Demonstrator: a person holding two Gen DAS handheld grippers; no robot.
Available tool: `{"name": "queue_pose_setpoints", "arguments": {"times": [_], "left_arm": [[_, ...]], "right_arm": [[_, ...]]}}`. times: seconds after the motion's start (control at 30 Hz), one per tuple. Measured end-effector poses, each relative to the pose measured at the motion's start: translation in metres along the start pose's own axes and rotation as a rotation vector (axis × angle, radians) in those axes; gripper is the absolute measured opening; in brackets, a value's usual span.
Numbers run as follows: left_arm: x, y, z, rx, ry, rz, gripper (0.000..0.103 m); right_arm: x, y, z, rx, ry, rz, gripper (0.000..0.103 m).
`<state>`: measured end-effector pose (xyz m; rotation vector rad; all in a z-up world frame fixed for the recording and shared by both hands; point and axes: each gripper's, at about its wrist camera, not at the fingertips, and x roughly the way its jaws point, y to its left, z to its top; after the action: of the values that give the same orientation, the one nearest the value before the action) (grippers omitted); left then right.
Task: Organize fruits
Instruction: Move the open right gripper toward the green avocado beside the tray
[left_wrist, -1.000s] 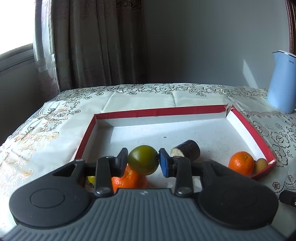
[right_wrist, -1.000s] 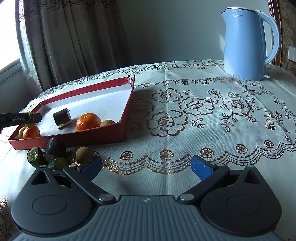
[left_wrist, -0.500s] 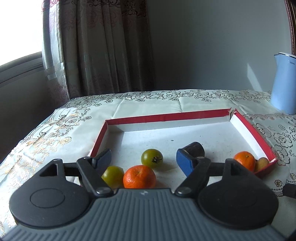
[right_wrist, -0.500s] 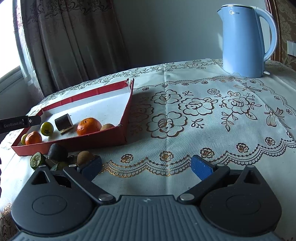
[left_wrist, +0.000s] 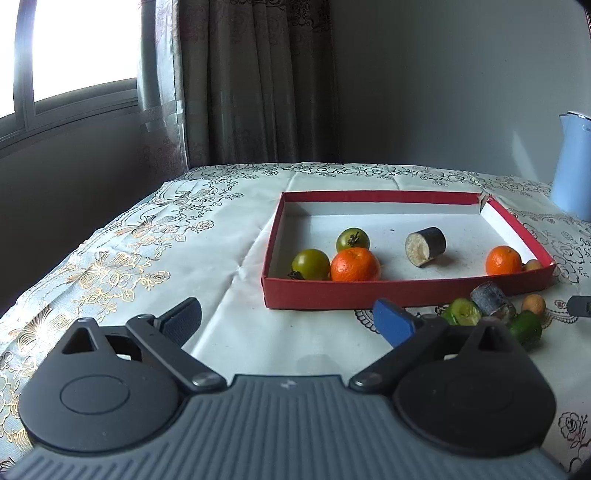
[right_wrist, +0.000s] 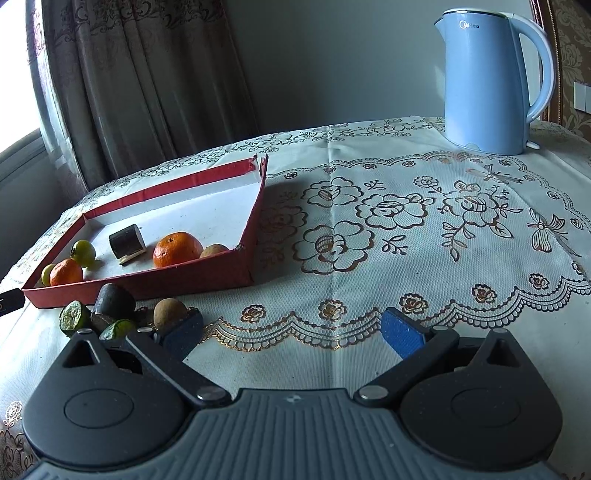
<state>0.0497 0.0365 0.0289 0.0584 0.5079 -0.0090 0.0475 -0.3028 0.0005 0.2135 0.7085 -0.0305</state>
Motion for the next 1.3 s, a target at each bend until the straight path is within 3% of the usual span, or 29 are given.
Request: {"name": "queue_pose_setpoints", "arguments": {"times": [0.2, 0.33, 0.5, 0.67, 0.77, 1.3], "left_arm": [[0.007, 0.013, -0.018, -0.034, 0.067, 0.024, 0.1], [0.004, 0.013, -0.02, -0.035, 0.061, 0.016, 0.101], [0.009, 0.011, -0.021, -0.024, 0.088, -0.004, 0.101], [0.01, 0.008, -0.022, -0.006, 0.101, -0.013, 0.102], [0.009, 0.007, -0.023, 0.001, 0.096, -0.012, 0.102], [0.01, 0.008, -0.022, -0.006, 0.099, -0.016, 0.103]], "right_arm": [[0.001, 0.003, -0.001, -0.015, 0.007, -0.01, 0.103], [-0.004, 0.003, -0.003, -0.019, 0.014, -0.002, 0.103], [-0.02, 0.02, -0.018, -0.123, 0.021, 0.059, 0.103], [-0.039, 0.047, -0.03, -0.283, -0.063, 0.15, 0.103], [-0.039, 0.056, -0.029, -0.289, -0.058, 0.209, 0.103], [-0.032, 0.096, -0.033, -0.404, -0.06, 0.263, 0.101]]}}
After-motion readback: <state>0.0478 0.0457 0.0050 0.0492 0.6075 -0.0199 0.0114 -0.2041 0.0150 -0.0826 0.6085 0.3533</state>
